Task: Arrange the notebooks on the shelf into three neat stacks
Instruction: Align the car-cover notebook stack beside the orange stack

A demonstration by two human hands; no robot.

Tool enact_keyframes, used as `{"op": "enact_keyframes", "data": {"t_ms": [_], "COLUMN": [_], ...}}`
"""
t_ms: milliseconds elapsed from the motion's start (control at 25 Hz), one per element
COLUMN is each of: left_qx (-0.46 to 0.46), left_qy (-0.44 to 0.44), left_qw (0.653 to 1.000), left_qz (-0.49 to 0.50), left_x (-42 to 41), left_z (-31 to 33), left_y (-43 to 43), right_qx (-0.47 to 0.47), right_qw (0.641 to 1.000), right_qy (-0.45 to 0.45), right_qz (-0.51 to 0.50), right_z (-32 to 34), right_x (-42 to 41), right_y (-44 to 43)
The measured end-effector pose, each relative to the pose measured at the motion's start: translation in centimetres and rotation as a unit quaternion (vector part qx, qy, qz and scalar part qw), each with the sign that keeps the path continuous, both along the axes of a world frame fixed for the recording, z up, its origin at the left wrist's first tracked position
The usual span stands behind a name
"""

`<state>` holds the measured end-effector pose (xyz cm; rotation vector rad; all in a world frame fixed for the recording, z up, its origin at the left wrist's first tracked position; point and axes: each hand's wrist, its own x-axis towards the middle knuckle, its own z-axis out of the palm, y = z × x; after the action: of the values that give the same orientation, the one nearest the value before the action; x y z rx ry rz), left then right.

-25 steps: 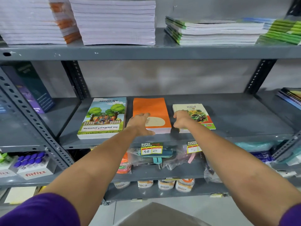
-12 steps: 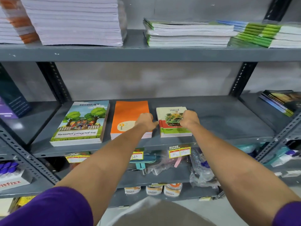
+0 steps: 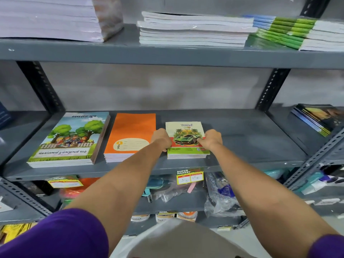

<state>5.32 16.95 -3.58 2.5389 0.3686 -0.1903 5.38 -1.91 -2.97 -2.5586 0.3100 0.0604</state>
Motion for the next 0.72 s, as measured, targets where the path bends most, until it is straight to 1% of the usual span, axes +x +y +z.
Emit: {"op": "enact_keyframes", "data": {"t_ms": [240,440,600,640,720], "left_qx": [-0.007,0.046,0.059,0.054,0.040], "left_qy": [0.003,-0.020,-0.037,-0.041,-0.044], "left_qw": [1.000,0.999,0.998,0.998,0.996], "left_qz": [0.013,-0.006,-0.001,-0.010,-0.067], "left_x": [0.2,-0.3,-0.5,-0.7,-0.9], "left_z": [0.0,0.2,-0.2,-0.2,0.2], "left_y": [0.4,-0.3,-0.7,-0.7,-0.1], "right_qx": [0.013,0.017,0.002,-0.001,0.005], "right_qw": [1.000,0.999,0.999,0.998,0.994], "right_qy": [-0.011,-0.014,-0.022,-0.024,-0.021], "right_qz": [0.023,0.028,0.035,0.053,0.109], "right_z": [-0.6,-0.9,-1.2,-1.3,-1.5], "right_x": [0.3,0.6,0.4,0.3,0.1], "right_y": [0.2,-0.1,0.0,-0.2,-0.9]}}
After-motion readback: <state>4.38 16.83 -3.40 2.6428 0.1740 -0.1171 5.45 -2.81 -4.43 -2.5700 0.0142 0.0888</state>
